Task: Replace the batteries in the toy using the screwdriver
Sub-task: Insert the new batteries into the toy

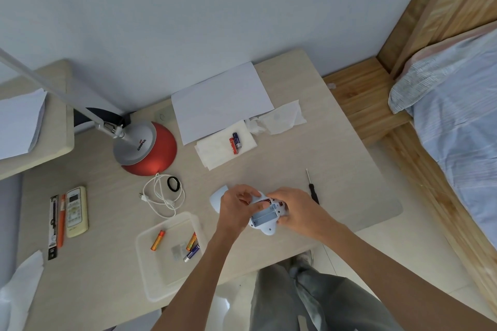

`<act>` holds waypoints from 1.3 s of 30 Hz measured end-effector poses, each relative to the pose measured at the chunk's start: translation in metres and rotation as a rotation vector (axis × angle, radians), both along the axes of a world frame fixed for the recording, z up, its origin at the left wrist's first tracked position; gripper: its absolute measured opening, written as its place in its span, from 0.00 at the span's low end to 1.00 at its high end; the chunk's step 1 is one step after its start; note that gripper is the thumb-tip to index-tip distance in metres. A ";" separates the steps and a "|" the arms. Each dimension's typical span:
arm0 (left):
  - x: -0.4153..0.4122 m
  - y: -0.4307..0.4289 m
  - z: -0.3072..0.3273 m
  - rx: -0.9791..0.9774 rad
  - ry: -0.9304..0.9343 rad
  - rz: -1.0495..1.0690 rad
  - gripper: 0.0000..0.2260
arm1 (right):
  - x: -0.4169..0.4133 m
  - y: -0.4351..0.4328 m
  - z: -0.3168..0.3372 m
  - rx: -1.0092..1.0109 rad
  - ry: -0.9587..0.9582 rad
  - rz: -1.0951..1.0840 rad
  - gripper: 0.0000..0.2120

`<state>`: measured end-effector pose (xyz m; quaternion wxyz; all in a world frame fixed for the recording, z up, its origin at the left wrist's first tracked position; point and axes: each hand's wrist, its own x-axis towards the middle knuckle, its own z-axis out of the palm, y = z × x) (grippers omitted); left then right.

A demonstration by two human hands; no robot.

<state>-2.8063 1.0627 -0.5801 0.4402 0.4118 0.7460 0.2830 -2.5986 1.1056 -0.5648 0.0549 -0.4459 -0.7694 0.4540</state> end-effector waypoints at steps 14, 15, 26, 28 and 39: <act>-0.035 0.046 0.039 0.222 0.360 -0.046 0.18 | 0.002 -0.003 -0.003 0.016 -0.003 0.001 0.27; -0.041 0.055 0.037 0.221 0.430 -0.063 0.19 | 0.002 -0.003 -0.003 0.021 -0.009 0.007 0.26; -0.062 0.110 0.012 0.035 0.643 -0.311 0.28 | 0.000 -0.007 -0.012 0.045 -0.045 -0.008 0.25; -0.060 0.111 0.009 0.033 0.610 -0.295 0.29 | 0.000 -0.008 -0.013 0.036 -0.046 -0.013 0.25; -0.063 0.117 -0.002 0.066 0.661 -0.331 0.17 | 0.003 -0.008 -0.015 0.017 -0.010 -0.027 0.25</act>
